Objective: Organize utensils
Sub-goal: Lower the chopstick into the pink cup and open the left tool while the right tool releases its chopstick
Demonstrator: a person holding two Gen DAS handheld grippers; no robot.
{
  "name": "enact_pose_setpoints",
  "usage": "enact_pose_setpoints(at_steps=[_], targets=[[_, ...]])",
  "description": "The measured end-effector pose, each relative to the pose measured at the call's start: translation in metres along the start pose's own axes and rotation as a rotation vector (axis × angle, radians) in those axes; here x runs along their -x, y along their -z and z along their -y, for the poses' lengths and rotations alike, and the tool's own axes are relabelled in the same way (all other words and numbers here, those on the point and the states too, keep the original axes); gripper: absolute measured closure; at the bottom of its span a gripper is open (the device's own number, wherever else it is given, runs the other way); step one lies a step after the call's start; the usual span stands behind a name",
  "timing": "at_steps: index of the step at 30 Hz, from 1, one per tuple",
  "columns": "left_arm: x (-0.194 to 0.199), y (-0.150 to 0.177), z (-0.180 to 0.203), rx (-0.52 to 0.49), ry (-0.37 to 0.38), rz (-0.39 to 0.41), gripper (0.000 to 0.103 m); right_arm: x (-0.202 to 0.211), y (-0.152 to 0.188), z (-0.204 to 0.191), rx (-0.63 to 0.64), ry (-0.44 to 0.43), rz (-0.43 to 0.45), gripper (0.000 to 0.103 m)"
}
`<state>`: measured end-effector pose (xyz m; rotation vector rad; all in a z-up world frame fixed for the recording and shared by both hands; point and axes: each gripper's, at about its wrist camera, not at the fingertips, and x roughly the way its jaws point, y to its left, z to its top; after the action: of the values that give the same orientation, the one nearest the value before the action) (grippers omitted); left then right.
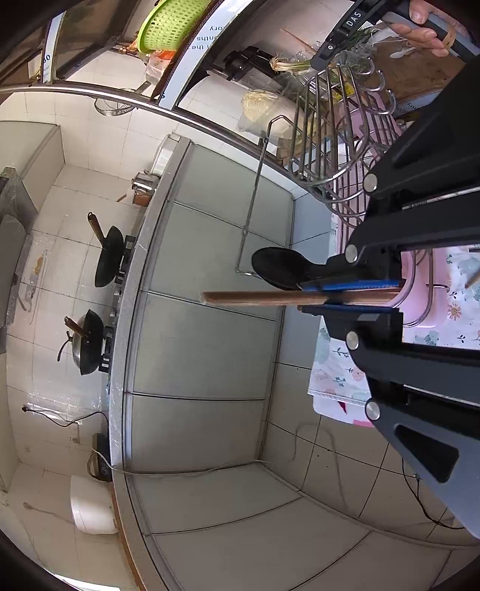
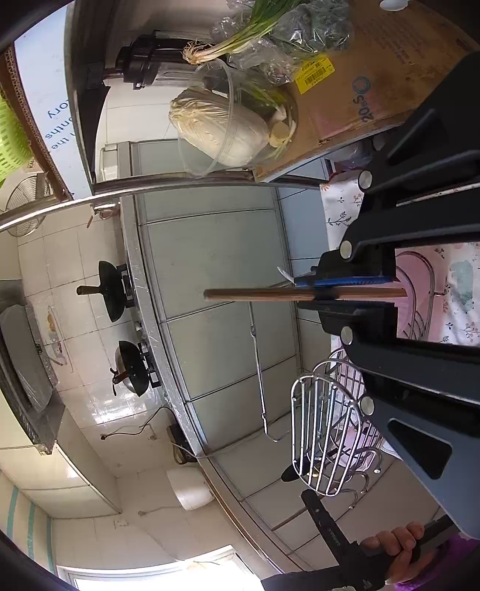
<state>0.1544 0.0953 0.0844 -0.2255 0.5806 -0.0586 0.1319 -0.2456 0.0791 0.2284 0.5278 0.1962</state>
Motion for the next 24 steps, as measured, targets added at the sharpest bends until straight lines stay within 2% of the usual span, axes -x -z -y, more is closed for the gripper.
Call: enact_pose_setpoints(at_steps=[9,10,13,16,17,18,19,20,21,24], targets=[[-0.007,0.007,0.000,0.005,-0.018,-0.002,0.095,-0.010,0.012,0.003,0.002,0.023,-0.024,0.096],[-0.007,0.008,0.001,0.004,-0.022,0.000,0.093,-0.009,0.012,0.004,-0.002,0.021,-0.024,0.096],[-0.005,0.009,-0.002,0.016,-0.018,-0.001,0.074,-0.008,0.012,0.005,-0.016,0.019,-0.025,0.096],[0.000,0.009,-0.005,0.032,-0.012,0.006,0.071,-0.008,0.012,0.006,-0.028,0.020,-0.029,0.096],[0.003,0.009,-0.006,0.034,-0.010,0.013,0.071,-0.006,0.011,0.007,-0.035,0.017,-0.028,0.090],[0.006,0.009,-0.006,0.037,-0.008,0.020,0.070,-0.004,0.011,0.008,-0.044,0.014,-0.022,0.075],[0.009,0.008,-0.007,0.040,-0.008,0.029,0.069,0.000,0.011,0.008,-0.053,0.010,-0.005,0.068],[0.012,0.008,-0.008,0.044,-0.008,0.035,0.068,0.004,0.011,0.007,-0.055,0.009,0.011,0.056],[0.014,0.008,-0.010,0.049,-0.008,0.040,0.068,0.008,0.012,0.006,-0.050,0.010,0.025,0.052],[0.022,0.010,-0.015,0.062,-0.014,0.047,0.067,0.016,0.016,0.002,-0.029,0.014,0.033,0.052]])
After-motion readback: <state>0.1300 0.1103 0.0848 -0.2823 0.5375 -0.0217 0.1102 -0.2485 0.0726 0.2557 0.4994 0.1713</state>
